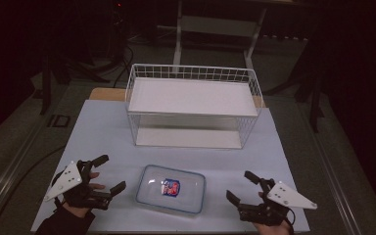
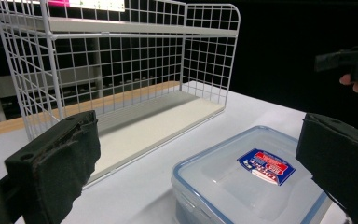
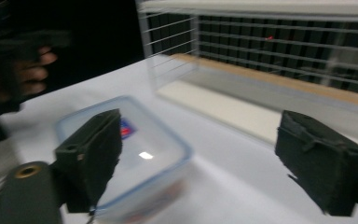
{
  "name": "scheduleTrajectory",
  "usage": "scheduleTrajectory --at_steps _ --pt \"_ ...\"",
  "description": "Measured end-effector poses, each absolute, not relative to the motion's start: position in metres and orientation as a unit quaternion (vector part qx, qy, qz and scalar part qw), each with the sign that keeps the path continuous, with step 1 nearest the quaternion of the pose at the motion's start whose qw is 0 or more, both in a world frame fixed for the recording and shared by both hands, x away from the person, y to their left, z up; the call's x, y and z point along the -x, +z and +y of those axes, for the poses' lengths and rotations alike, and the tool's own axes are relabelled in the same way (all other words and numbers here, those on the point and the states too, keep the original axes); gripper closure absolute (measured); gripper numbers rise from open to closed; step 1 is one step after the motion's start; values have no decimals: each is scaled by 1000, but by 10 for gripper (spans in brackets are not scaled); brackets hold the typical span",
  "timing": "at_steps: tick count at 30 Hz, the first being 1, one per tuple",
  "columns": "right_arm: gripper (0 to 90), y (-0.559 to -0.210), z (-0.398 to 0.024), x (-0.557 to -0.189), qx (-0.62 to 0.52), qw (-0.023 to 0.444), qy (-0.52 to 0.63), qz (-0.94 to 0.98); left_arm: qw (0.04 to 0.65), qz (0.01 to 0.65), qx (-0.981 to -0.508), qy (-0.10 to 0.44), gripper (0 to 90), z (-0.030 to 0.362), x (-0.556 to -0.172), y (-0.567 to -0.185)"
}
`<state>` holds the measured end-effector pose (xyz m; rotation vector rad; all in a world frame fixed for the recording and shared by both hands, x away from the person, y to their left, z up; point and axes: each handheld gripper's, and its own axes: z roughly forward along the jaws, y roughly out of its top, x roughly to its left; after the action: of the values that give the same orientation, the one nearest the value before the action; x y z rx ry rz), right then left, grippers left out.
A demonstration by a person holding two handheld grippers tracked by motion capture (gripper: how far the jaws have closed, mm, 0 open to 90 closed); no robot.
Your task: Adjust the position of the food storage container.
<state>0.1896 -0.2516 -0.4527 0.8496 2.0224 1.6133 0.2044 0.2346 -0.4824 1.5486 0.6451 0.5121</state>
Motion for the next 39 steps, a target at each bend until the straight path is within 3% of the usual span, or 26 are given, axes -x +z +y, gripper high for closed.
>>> scheduleTrajectory --at_steps 5,7,10,12,15,16,19,20,22,25,39 --pt "236 -452 -227 -181 -270 197 573 748 639 284 -678 227 0 235 -205 -482" --pt "326 -454 -213 -179 -256 163 570 763 637 283 -679 229 0 235 -205 -482" --pt "382 -458 -203 -179 -252 138 563 775 636 284 -680 226 0 235 -205 -483" --pt "482 -470 -188 -178 -241 101 552 792 636 281 -682 225 0 234 -205 -483" --pt "540 -478 -180 -175 -232 81 544 802 635 281 -683 225 0 234 -206 -483" --pt "617 -484 -172 -172 -222 66 536 812 634 281 -684 226 0 233 -206 -483" --pt "648 -487 -169 -170 -216 58 530 818 633 281 -685 227 0 233 -206 -484" --pt "766 -495 -161 -167 -198 58 507 837 633 280 -685 228 0 233 -206 -483" --pt "841 -500 -157 -166 -193 50 493 847 633 280 -685 229 0 233 -206 -483" --pt "898 -509 -150 -168 -188 43 462 865 631 279 -686 229 0 233 -207 -484" --pt "899 -517 -158 -188 -222 77 443 865 633 276 -690 215 0 231 -209 -486"
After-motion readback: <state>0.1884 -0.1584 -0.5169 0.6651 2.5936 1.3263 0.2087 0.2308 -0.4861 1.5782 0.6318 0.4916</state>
